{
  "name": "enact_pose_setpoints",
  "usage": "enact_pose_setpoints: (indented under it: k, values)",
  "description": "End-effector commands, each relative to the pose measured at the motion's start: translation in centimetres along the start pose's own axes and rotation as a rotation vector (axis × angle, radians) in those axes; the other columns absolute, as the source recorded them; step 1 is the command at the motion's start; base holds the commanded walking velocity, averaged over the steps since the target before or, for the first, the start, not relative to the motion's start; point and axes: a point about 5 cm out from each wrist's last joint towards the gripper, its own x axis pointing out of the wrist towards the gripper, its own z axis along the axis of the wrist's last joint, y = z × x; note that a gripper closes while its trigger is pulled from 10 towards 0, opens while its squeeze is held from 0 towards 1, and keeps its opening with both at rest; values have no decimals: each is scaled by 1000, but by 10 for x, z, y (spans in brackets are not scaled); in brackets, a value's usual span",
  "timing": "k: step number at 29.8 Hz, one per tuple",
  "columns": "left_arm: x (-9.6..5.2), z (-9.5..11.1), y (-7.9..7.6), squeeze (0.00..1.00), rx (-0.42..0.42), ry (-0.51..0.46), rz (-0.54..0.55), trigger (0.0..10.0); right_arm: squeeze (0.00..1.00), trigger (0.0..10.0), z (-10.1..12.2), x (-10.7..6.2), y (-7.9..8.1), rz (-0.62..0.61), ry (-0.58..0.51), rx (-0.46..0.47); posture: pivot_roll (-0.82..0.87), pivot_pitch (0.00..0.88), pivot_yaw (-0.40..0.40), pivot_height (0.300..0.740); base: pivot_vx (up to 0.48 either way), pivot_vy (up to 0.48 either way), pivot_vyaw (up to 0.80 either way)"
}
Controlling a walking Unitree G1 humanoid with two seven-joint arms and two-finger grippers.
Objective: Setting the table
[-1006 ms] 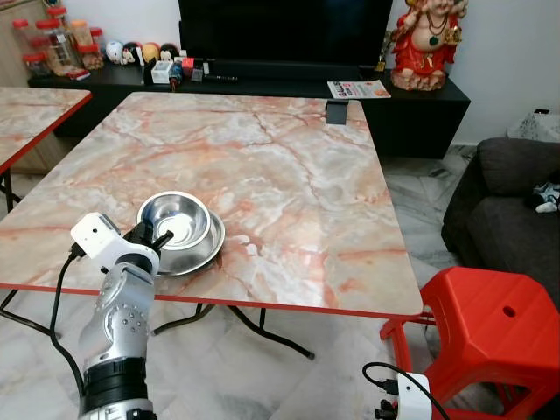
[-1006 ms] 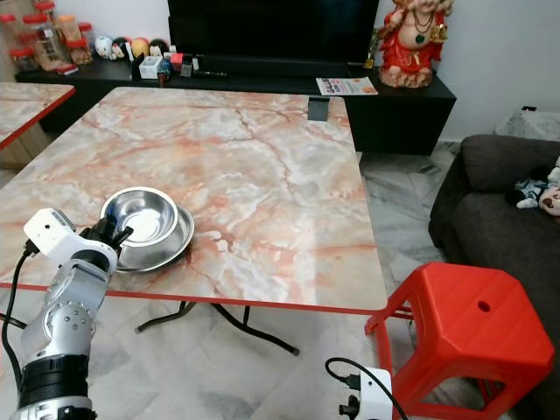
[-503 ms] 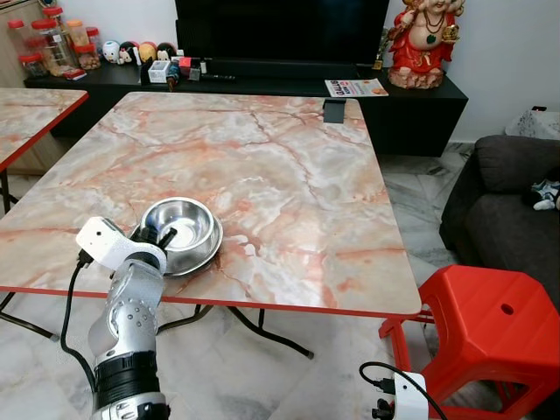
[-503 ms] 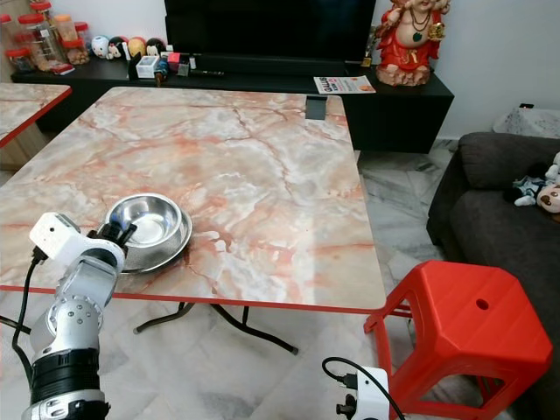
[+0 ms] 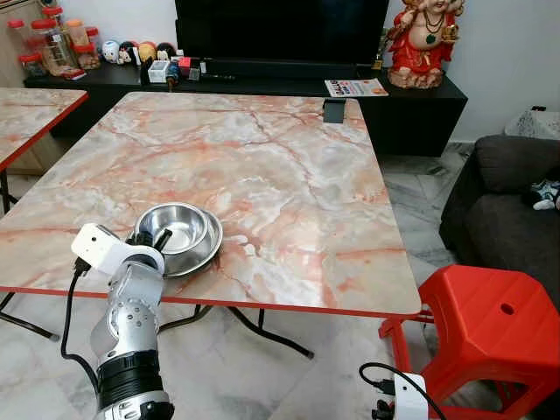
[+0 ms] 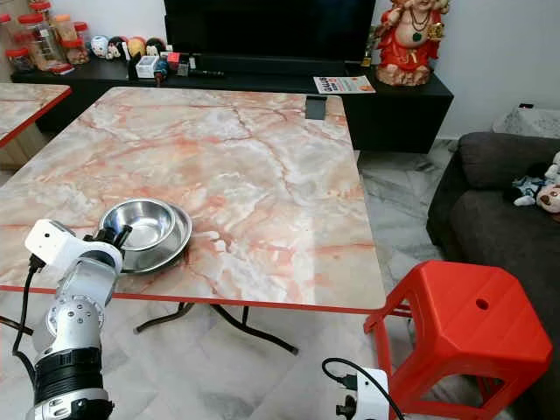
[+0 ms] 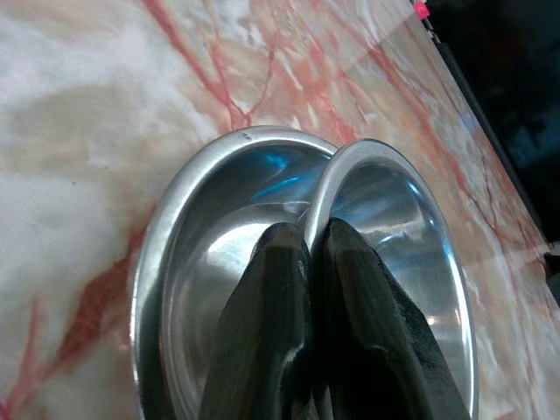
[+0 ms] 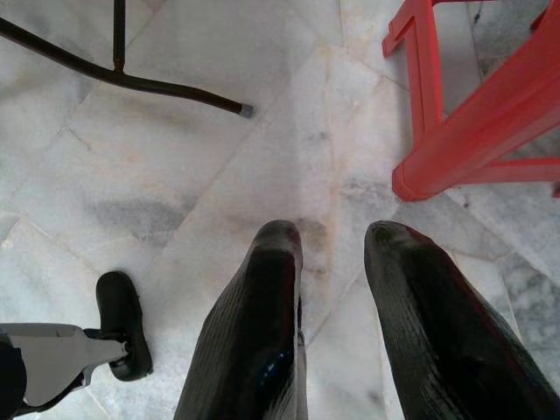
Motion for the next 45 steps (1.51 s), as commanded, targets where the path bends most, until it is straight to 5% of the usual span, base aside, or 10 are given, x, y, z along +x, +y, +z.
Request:
enact_pose_setpoints:
  k: [1,34,35,39,42,43,44,45]
  values:
    - [2,1,-5,0,-9,-3,7,10000,0,10000,-1,0,0,-7,-3,16,1,0,1,740,0,0,0]
    - [11,-6,-11,0,-38,-11,81,10000,0,10000,-6,-2,-3,-19,1,30,-18,0,0,740,0,0,0]
    - [11,-7,-11,224,-35,-11,85,10000,0,10000,-6,-2,-3,-19,1,30,-18,0,0,740,0,0,0]
    - [12,-8,-8,247,-26,-11,105,10000,0,10000,-5,-2,-3,-19,0,30,-20,0,1,740,0,0,0]
    - [12,-7,-7,231,-25,-12,112,10000,0,10000,-5,-2,-4,-20,1,30,-18,0,-2,740,0,0,0]
    - [12,-8,-7,188,-26,-12,113,10000,0,10000,-5,-2,-4,-20,1,29,-17,0,-2,740,0,0,0]
    - [12,-8,-7,0,-26,-12,114,10000,0,10000,-5,-2,-4,-20,1,29,-17,0,-2,740,0,0,0]
    - [12,-8,-7,0,-26,-11,114,10000,0,10000,-5,-2,-4,-20,1,29,-17,0,-3,740,0,0,0]
